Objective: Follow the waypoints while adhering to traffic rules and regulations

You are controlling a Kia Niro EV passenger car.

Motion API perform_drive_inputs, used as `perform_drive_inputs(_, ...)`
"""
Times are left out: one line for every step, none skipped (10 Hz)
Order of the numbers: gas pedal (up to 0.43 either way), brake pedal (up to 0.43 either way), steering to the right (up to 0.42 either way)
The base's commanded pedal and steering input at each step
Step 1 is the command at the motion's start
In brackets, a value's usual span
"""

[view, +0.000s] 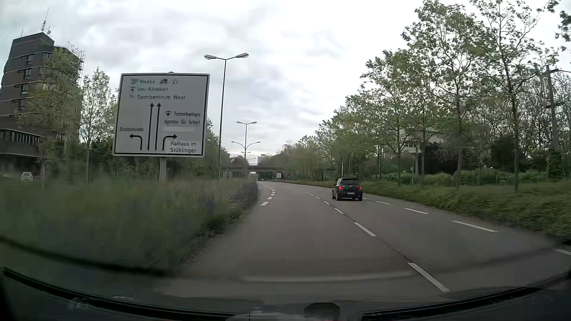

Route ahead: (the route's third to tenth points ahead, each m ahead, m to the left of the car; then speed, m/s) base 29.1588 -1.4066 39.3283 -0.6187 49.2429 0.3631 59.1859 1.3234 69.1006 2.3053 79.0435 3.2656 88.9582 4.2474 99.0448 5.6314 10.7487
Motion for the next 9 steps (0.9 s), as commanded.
perform_drive_inputs(0.138,0.0,-0.008)
perform_drive_inputs(0.138,0.0,-0.008)
perform_drive_inputs(0.138,0.0,-0.008)
perform_drive_inputs(0.138,0.0,-0.008)
perform_drive_inputs(0.138,0.0,-0.008)
perform_drive_inputs(0.138,0.0,-0.008)
perform_drive_inputs(0.138,0.0,-0.008)
perform_drive_inputs(0.138,0.0,-0.008)
perform_drive_inputs(0.13,0.0,-0.008)
